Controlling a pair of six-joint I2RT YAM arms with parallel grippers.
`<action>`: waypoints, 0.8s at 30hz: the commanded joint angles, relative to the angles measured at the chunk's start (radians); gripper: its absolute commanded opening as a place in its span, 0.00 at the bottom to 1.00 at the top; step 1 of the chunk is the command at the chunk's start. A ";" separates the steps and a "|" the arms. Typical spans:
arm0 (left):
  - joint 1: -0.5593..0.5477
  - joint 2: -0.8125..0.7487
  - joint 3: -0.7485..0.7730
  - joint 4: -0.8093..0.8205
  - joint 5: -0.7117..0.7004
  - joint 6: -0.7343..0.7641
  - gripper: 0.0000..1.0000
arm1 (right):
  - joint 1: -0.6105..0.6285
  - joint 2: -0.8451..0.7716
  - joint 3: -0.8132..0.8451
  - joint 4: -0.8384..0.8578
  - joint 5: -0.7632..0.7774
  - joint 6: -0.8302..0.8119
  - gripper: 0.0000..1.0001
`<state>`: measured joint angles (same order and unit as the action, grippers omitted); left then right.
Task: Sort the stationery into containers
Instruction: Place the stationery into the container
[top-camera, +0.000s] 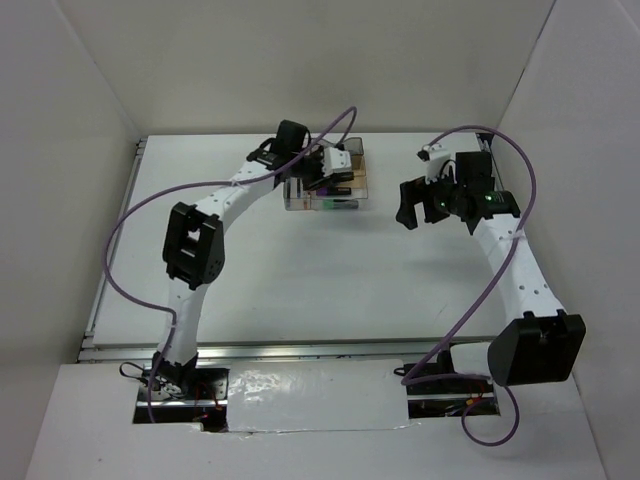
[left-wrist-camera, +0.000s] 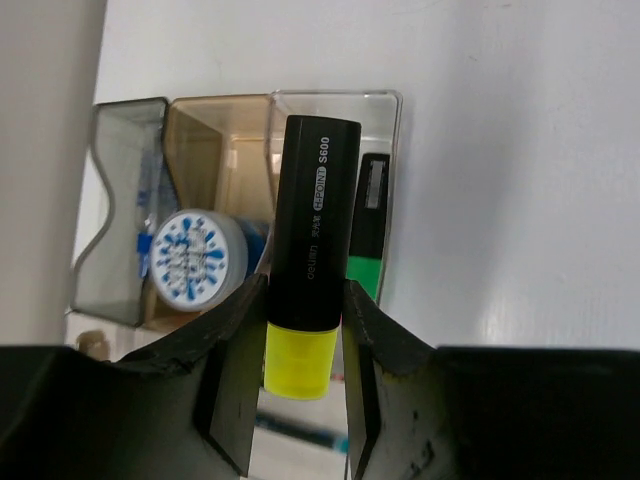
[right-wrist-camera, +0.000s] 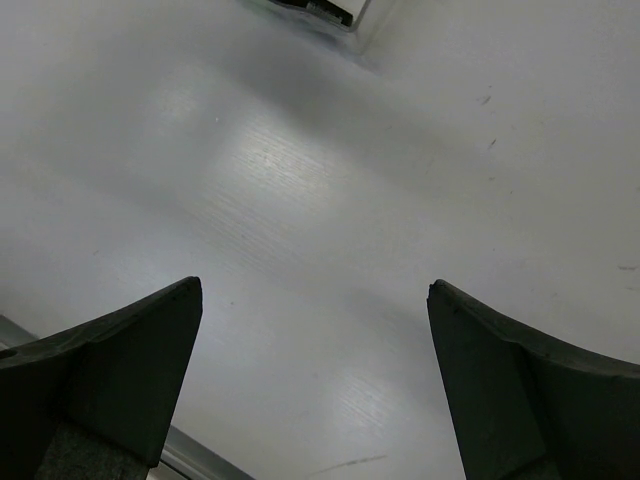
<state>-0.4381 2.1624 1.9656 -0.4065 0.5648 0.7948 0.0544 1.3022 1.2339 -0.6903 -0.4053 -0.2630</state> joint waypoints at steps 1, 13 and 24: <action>-0.039 0.077 0.030 0.162 -0.069 -0.080 0.27 | -0.028 -0.066 -0.025 0.054 -0.039 0.028 1.00; -0.062 0.168 0.067 0.186 -0.135 -0.032 0.62 | -0.085 -0.083 -0.060 0.052 -0.082 0.021 1.00; -0.050 -0.011 0.092 0.244 -0.134 -0.279 0.96 | -0.088 -0.092 -0.017 0.041 -0.084 0.034 1.00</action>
<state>-0.4995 2.3066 2.0018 -0.2302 0.4149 0.6727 -0.0269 1.2346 1.1767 -0.6727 -0.4728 -0.2493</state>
